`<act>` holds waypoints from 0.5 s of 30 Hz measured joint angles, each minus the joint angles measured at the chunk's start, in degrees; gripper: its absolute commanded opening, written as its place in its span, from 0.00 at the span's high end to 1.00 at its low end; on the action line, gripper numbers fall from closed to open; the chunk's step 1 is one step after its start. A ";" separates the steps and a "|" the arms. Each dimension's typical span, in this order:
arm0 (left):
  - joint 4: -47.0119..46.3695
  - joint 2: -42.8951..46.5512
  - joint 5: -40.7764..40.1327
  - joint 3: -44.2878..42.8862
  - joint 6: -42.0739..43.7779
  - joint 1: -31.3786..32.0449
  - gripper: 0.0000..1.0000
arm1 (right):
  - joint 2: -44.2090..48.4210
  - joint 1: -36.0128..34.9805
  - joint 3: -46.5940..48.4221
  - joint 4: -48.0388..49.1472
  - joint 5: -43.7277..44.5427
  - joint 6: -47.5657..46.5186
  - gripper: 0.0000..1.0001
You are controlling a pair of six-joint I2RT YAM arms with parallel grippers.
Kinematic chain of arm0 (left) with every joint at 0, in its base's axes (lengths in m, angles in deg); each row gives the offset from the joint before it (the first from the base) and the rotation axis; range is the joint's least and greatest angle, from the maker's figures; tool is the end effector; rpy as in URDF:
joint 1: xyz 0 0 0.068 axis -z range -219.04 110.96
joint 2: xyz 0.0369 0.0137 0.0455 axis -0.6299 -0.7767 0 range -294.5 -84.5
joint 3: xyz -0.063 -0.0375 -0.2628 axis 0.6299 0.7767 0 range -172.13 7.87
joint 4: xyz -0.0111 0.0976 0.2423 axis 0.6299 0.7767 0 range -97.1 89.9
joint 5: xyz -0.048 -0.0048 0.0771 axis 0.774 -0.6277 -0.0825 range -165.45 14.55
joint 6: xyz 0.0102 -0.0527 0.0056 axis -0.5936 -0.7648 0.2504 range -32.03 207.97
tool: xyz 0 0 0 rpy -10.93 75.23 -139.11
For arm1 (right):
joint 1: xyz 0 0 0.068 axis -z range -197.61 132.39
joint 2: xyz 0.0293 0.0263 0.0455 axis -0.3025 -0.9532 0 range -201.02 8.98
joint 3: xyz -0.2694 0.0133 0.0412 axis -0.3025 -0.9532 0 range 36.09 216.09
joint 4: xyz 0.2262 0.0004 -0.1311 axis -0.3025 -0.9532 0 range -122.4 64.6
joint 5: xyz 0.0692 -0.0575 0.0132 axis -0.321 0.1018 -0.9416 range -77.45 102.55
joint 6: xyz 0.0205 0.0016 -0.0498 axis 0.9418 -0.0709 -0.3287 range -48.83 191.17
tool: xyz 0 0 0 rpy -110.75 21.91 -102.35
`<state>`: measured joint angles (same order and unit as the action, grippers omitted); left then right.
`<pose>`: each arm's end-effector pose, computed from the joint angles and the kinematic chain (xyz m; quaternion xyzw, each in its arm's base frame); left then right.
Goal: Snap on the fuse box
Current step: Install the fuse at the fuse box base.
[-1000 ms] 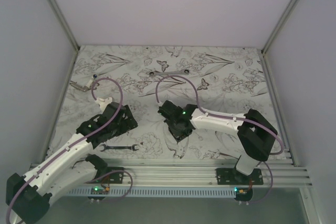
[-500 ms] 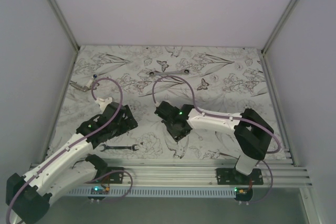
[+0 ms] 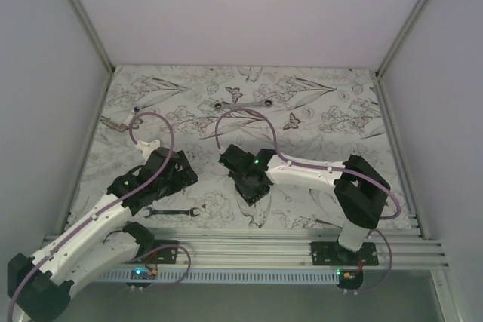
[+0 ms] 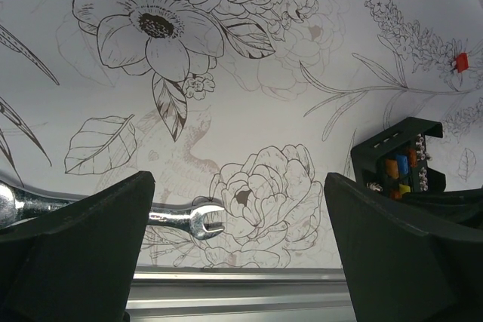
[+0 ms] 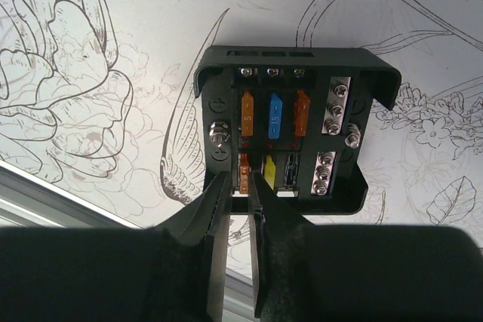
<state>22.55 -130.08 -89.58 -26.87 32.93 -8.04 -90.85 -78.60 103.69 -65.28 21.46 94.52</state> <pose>0.1499 -0.0800 0.2444 -0.2381 0.8707 -0.2019 0.3800 0.1686 0.2928 0.1898 -0.3063 0.9361 0.0472 0.1664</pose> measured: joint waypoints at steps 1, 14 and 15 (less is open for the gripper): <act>0.00 0.00 0.13 0.00 0.00 0.00 0.01 | 0.11 0.00 -0.02 -0.04 -0.09 0.00 0.78; 0.00 0.00 0.83 0.00 0.02 0.00 0.01 | 1.81 0.00 -0.09 -1.11 -0.42 0.02 0.83; 0.00 0.00 0.83 0.00 0.00 0.00 0.01 | 1.81 0.00 -0.09 -1.11 -0.42 0.02 0.83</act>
<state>22.55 -130.08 -88.75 -26.87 32.93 -8.04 -89.03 -78.60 103.60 -66.39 21.04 94.55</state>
